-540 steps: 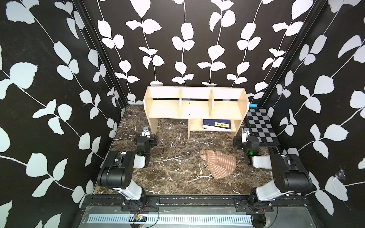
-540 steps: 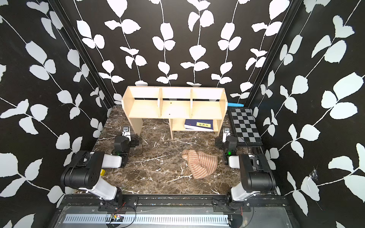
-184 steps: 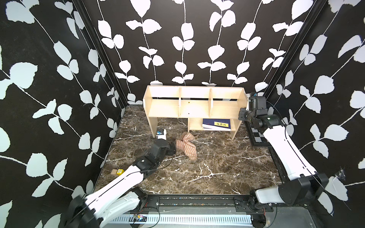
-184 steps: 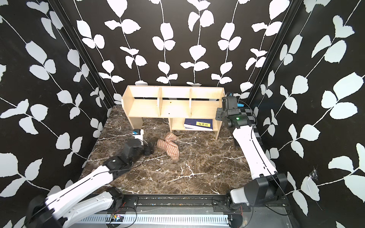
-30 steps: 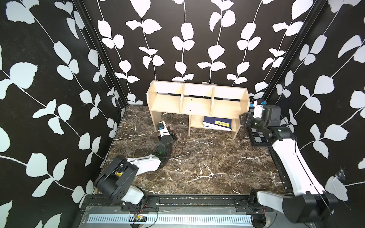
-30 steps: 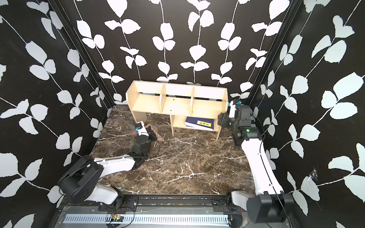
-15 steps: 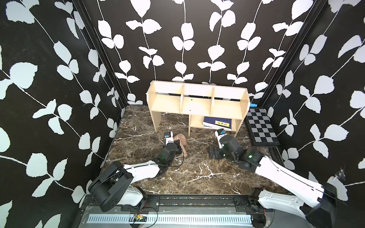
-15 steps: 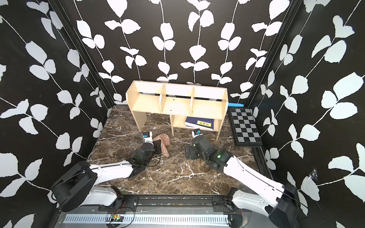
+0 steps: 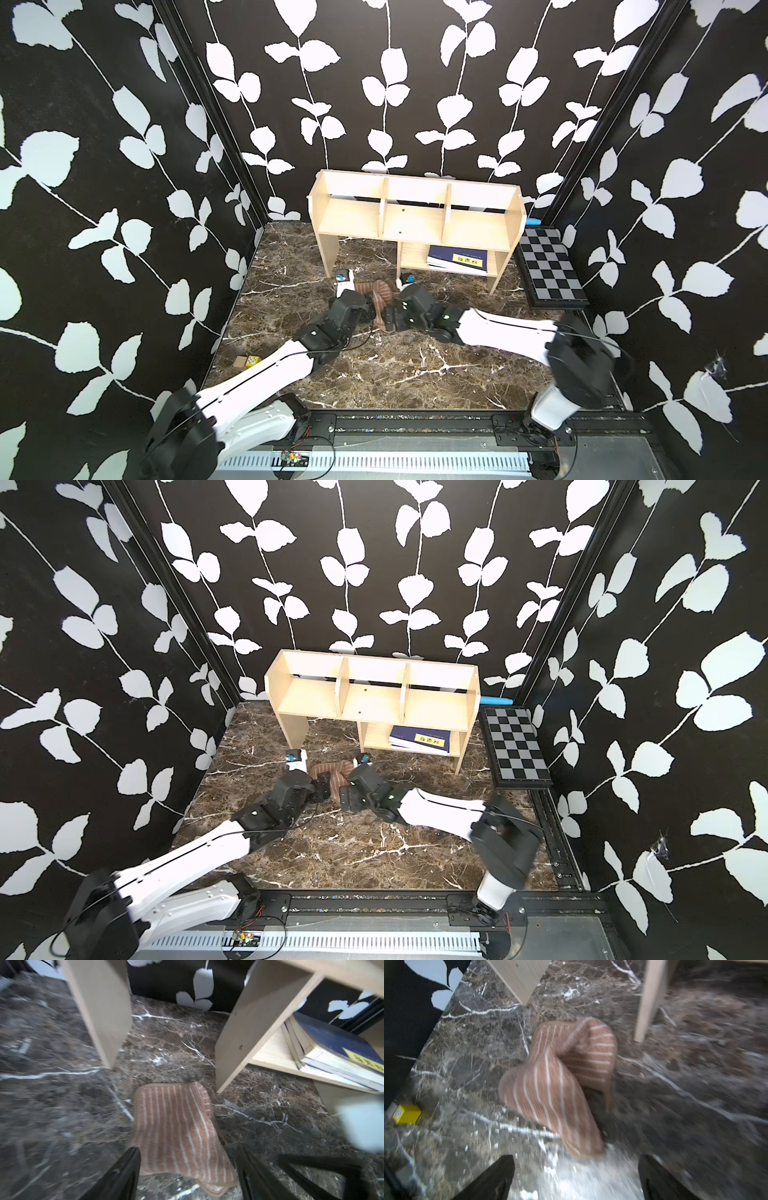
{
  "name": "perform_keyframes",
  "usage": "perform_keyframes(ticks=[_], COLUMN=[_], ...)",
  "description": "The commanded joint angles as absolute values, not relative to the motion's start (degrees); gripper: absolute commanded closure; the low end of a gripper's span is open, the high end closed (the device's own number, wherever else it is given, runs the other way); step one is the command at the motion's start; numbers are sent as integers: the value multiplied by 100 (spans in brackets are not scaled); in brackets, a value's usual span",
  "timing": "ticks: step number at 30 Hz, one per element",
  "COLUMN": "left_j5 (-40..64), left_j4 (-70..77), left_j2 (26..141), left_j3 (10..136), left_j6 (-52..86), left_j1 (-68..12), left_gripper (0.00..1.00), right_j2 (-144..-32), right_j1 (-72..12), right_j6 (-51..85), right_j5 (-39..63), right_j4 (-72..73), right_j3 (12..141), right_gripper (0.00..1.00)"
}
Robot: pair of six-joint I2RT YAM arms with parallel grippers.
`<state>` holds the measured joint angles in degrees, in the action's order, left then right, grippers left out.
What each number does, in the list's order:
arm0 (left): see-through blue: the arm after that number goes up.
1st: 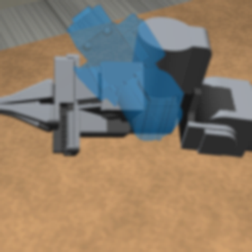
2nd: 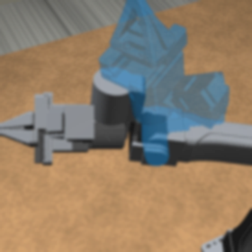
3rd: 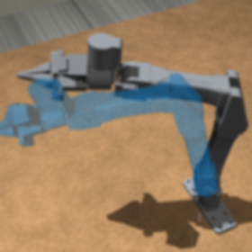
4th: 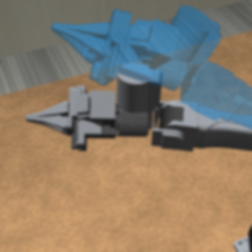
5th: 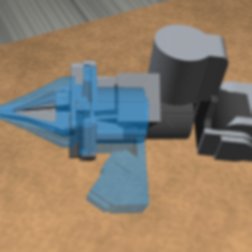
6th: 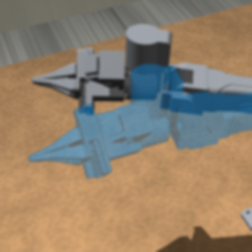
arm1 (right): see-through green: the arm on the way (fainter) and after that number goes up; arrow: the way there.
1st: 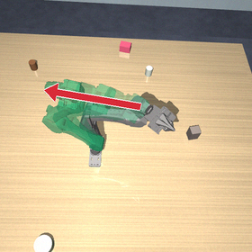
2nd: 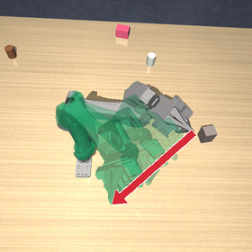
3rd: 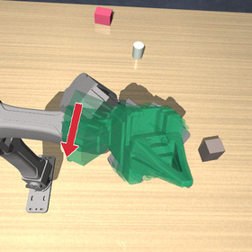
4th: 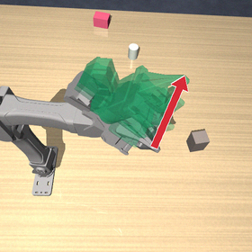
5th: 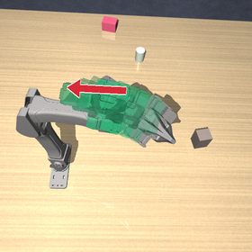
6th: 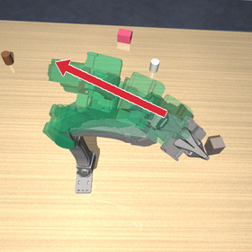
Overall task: Wipe the bookshelf clean with a cloth
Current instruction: Pick up the cleaning item at the center of the board, then hold the shelf at the center of the board.
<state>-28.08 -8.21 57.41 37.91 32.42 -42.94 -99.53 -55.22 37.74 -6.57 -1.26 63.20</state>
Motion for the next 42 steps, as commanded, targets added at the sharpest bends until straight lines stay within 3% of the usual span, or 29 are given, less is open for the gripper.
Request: perform_keyframes(ticks=[1,7,10,12,17,18,21,25,32,36,38,40,42], left_j5=[-3368,-3195,-2298,-1908,-1653,-1447,-708,-496,363,612,630,586,572], left_j4=[-2266,-2834,-2925,-2771,-2520,-2329,-1677,-935,529,642,585,545,460], left_j2=[5289,5189,5510,5799,6884,7109,7688,8042,8215,8443,8523,8544,8460], left_j3=[4182,5045,5690,6084,7115,7241,7442,7359,7043,7248,7321,7299,7250], left_j6=[2994,2766,2677,2631,2434,2379,2290,2302,2041,1989,1974,1998,2035], left_j1=[-4187,-3248,-2320,-1842,-1234,-1149,-919,-700,-578,-580,-580,-580,-580], left_gripper=[25,16,12,10,5,3,2,8,29,60,71,89,100], right_j2=[-10587,-11638,-12040,-12262,-12470,-12388,-11985,-11432,-11047,-11124,-11251,-11460,-11678], right_j1=[-5567,-5528,-5524,-5521,-5520,-5531,-5565,-5610,-5615,-5693,-5824,-5979,-6051], right_j6=[3612,3345,3411,3479,3554,3478,3183,2724,2683,2897,2793,2542,2354], right_j5=[-730,-737,-837,-914,-1041,-1008,-838,-627,-665,-1114,-1603,-2196,-2343], right_j4=[656,465,42,-145,-557,-554,-174,228,1089,2264,2906,3549,3990], right_j3=[6863,8012,8457,8618,8744,8686,8289,7823,7559,7299,7321,7460,7725], right_gripper=[8,15,25,36,77,98,100,100,100,100,100,100,100])
